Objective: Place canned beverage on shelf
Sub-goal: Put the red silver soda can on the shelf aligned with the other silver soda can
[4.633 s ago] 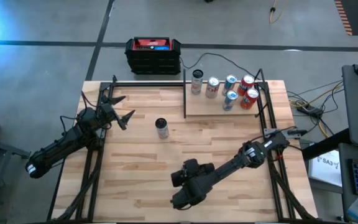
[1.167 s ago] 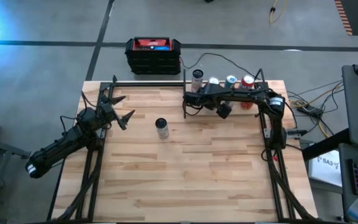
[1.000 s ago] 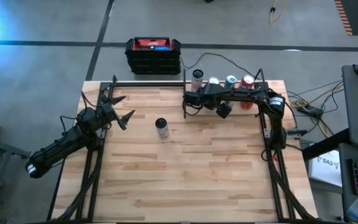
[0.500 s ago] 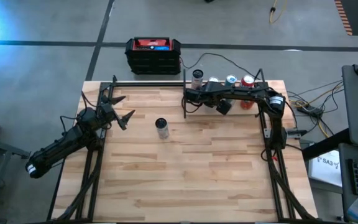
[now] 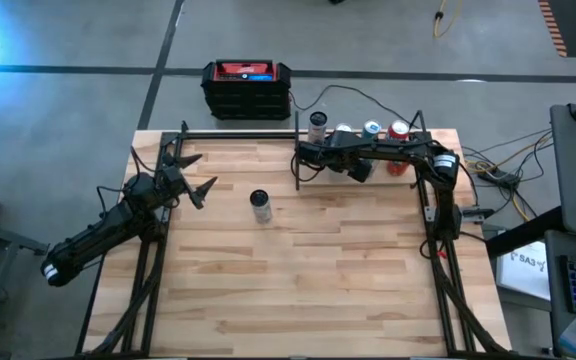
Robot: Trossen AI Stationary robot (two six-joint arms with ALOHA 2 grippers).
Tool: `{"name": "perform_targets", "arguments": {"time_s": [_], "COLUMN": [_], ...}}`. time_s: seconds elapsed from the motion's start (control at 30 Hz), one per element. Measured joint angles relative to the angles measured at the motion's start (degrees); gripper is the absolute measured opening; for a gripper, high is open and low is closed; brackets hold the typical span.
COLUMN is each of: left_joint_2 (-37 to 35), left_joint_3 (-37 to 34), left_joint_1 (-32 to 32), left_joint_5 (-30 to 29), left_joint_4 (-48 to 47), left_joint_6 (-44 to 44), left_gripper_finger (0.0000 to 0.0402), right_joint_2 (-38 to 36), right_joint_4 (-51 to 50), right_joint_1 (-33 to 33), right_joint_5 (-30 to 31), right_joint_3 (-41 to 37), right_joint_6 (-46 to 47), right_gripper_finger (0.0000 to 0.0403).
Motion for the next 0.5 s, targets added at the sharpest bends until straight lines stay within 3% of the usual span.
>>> {"name": "perform_targets", "arguments": {"time_s": [0.5], "left_joint_2": [0.0], "left_joint_3": [0.0], "left_joint_1": [0.0], "left_joint_5": [0.0], "left_joint_4": [0.0], "left_joint_6": [0.0], "left_gripper_finger": [0.0398], "right_joint_2": [0.0], "right_joint_4": [-1.2], "right_joint_1": [-1.2], "right_joint_5": [0.1], "right_joint_3": [-0.5], "right_joint_6": [0.8], "right_gripper_finger": [0.0316]}}
